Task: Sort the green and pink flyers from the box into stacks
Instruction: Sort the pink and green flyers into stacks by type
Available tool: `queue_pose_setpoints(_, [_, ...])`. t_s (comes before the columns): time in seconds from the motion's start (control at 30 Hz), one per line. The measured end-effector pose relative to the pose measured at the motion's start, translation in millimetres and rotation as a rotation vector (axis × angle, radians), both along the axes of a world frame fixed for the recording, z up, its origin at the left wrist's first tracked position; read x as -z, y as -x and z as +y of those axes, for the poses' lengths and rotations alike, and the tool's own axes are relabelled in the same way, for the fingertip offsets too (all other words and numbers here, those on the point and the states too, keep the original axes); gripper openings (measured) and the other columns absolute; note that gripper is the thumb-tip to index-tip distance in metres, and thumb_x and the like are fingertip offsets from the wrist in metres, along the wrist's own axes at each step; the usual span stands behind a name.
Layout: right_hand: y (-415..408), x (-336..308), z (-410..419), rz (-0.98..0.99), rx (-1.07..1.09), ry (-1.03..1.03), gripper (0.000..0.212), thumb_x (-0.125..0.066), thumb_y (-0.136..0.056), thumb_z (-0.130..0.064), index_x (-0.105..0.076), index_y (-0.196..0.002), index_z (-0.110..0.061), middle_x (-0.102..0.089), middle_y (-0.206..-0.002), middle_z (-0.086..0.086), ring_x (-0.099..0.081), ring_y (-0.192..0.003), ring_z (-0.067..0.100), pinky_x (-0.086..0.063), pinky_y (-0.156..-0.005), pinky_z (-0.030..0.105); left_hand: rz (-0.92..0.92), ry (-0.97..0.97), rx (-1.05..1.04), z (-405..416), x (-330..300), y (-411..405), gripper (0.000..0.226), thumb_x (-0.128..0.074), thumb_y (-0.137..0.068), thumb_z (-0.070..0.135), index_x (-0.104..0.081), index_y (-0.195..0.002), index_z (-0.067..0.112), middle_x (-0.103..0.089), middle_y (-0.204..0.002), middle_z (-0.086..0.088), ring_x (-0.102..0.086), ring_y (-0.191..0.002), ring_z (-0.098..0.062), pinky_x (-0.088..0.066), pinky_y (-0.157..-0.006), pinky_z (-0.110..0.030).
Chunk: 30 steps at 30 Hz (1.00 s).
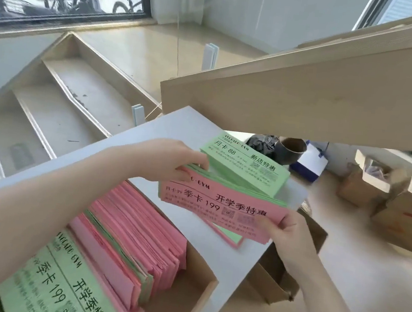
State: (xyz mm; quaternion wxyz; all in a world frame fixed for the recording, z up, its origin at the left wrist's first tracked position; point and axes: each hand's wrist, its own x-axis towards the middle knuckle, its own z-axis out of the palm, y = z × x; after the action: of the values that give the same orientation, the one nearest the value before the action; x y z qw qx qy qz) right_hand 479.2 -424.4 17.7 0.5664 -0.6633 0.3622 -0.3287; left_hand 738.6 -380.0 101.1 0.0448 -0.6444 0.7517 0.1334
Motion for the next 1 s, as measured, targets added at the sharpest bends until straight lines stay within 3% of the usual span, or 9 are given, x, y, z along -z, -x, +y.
queue_pose_setpoints(0.13, [-10.5,40.5,19.3,-0.005,0.000,-0.096,0.035,-0.060,-0.083,0.009,-0.068,-0.097,-0.022,-0.073,-0.097,-0.012,-0.068,-0.095,0.007,-0.054,-0.080,0.023,-0.013,-0.188,-0.018,0.6,28.7,-11.9,0.020,-0.052,-0.088,0.017,-0.052,-0.106,0.026,-0.055,-0.086,0.010,-0.048,-0.083,-0.016,-0.037,-0.064,-0.023])
queue_pose_setpoints(0.23, [-15.5,63.4,30.5,0.033,0.017,-0.132,0.041,-0.062,-0.082,0.010,-0.064,-0.097,-0.029,-0.072,-0.097,-0.017,-0.066,-0.096,0.003,-0.051,-0.084,0.020,-0.032,-0.334,-0.109,2.6,50.9,-23.4,0.014,-0.056,-0.086,0.023,-0.053,-0.100,0.022,-0.053,-0.081,0.007,-0.054,-0.083,-0.020,-0.047,-0.073,-0.031])
queue_pose_setpoints(0.33, [-17.9,69.9,33.0,0.000,0.065,-0.122,0.043,-0.067,-0.079,0.008,-0.059,-0.101,-0.028,-0.072,-0.096,-0.020,-0.066,-0.094,0.001,-0.051,-0.082,0.018,-0.011,-0.314,-0.224,2.9,54.5,-33.0,0.021,-0.060,-0.086,0.027,-0.052,-0.105,0.024,-0.048,-0.077,0.010,-0.048,-0.069,-0.011,-0.038,-0.058,-0.026])
queue_pose_setpoints(0.5, [-26.2,69.4,41.4,0.009,0.138,-0.020,0.033,-0.063,-0.082,0.009,-0.064,-0.096,-0.022,-0.073,-0.095,-0.010,-0.067,-0.094,0.006,-0.052,-0.088,0.032,0.013,-0.288,-0.229,3.8,52.8,-34.3,0.016,-0.050,-0.085,0.006,-0.053,-0.075,0.019,-0.050,-0.069,0.008,-0.046,-0.062,-0.008,-0.040,-0.058,-0.023])
queue_pose_setpoints(0.6, [-23.4,64.4,48.5,-0.046,0.158,0.025,0.043,-0.064,-0.080,0.009,-0.065,-0.080,-0.034,-0.072,-0.086,-0.019,-0.066,-0.087,-0.002,-0.048,-0.077,0.011,0.021,-0.139,-0.193,8.7,47.9,-37.1,0.017,-0.051,-0.088,0.012,-0.064,-0.096,0.017,-0.063,-0.081,0.002,-0.055,-0.079,-0.014,-0.048,-0.076,-0.032])
queue_pose_setpoints(0.67, [-21.5,61.3,50.8,-0.063,0.126,0.054,0.028,-0.069,-0.081,-0.010,-0.065,-0.081,-0.038,-0.071,-0.086,-0.021,-0.065,-0.087,-0.004,-0.047,-0.075,0.009,0.048,-0.121,-0.200,13.2,48.3,-38.5,0.017,-0.055,-0.088,0.020,-0.065,-0.102,0.020,-0.065,-0.090,0.003,-0.053,-0.090,-0.016,-0.046,-0.083,-0.032])
queue_pose_setpoints(0.77, [-21.4,72.1,52.5,0.010,0.094,0.008,0.041,-0.069,-0.082,-0.006,-0.066,-0.086,-0.047,-0.071,-0.092,-0.020,-0.065,-0.093,-0.001,-0.048,-0.081,0.016,0.085,-0.251,-0.229,16.2,50.4,-34.5,0.016,-0.054,-0.088,0.018,-0.063,-0.101,0.017,-0.058,-0.082,0.003,-0.050,-0.079,-0.017,-0.042,-0.072,-0.028])
queue_pose_setpoints(0.87, [-23.5,72.8,53.0,0.031,0.141,0.013,0.042,-0.060,-0.082,0.011,-0.067,-0.086,-0.030,-0.071,-0.089,-0.024,-0.065,-0.089,-0.005,-0.045,-0.078,0.008,0.080,-0.316,-0.210,12.5,52.2,-34.8,0.015,-0.056,-0.087,0.021,-0.061,-0.097,0.012,-0.060,-0.084,-0.003,-0.051,-0.075,-0.018,-0.044,-0.073,-0.032])
queue_pose_setpoints(1.0, [-26.2,73.5,52.1,0.125,0.149,0.051,0.039,-0.061,-0.086,0.002,-0.059,-0.094,-0.036,-0.064,-0.090,-0.039,-0.061,-0.092,-0.012,-0.044,-0.078,0.004,0.107,-0.310,-0.228,8.2,54.4,-35.8,0.018,-0.050,-0.090,0.020,-0.062,-0.096,0.008,-0.054,-0.073,0.003,-0.045,-0.065,-0.015,-0.040,-0.066,-0.029])
